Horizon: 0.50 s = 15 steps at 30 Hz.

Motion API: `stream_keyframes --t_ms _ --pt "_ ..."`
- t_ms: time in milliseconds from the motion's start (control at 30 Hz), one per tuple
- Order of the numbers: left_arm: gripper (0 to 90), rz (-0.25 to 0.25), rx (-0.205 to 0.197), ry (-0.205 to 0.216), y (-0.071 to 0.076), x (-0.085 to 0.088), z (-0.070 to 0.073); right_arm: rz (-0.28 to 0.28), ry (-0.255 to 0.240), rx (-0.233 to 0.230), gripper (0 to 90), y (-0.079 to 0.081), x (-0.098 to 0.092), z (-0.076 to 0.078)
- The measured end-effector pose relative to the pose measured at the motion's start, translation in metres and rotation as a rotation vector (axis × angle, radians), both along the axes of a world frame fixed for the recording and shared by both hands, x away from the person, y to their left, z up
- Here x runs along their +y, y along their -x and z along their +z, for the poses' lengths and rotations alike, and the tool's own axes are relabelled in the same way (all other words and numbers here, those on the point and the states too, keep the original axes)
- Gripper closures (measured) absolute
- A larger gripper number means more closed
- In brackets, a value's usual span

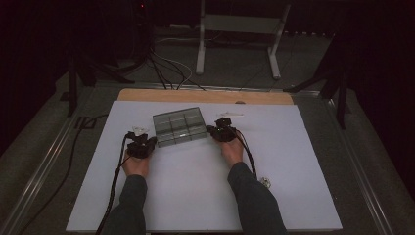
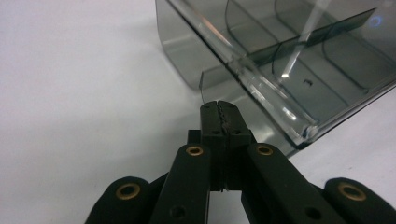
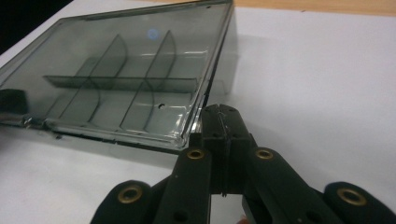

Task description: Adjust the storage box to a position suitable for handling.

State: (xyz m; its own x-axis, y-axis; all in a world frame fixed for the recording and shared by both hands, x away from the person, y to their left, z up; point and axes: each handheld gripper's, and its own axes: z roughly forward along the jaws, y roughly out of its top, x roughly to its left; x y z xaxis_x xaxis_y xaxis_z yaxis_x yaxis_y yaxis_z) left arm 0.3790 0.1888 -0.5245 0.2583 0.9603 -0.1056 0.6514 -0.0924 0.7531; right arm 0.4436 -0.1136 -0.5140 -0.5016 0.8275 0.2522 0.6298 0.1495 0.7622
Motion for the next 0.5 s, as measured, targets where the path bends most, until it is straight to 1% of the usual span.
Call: stream_keyframes --t_ms 67,133,267,400,467,500 --pt "90.0 -0.003 0.003 -0.001 0.0 0.002 0.0 0.02 0.0 0.008 90.0 0.001 0.0 0.0" --pt "90.0 -0.011 0.003 -0.002 0.0 0.004 0.001 0.023 -0.016 0.024 90.0 0.003 0.0 0.0" --pt "90.0 -0.028 -0.001 0.027 0.003 0.006 0.0 0.041 -0.063 0.066 90.0 0.009 -0.006 -0.002" --pt "90.0 -0.053 -0.002 0.038 0.007 0.005 -0.001 0.047 -0.077 0.081 90.0 0.02 -0.012 -0.003" --pt "90.0 -0.077 -0.004 0.021 0.01 0.002 0.0 0.043 -0.085 0.089 90.0 0.027 -0.017 -0.004" --pt "90.0 -0.085 -0.003 0.011 0.011 0.001 0.0 0.041 -0.088 0.084 90.0 0.029 -0.018 -0.005"
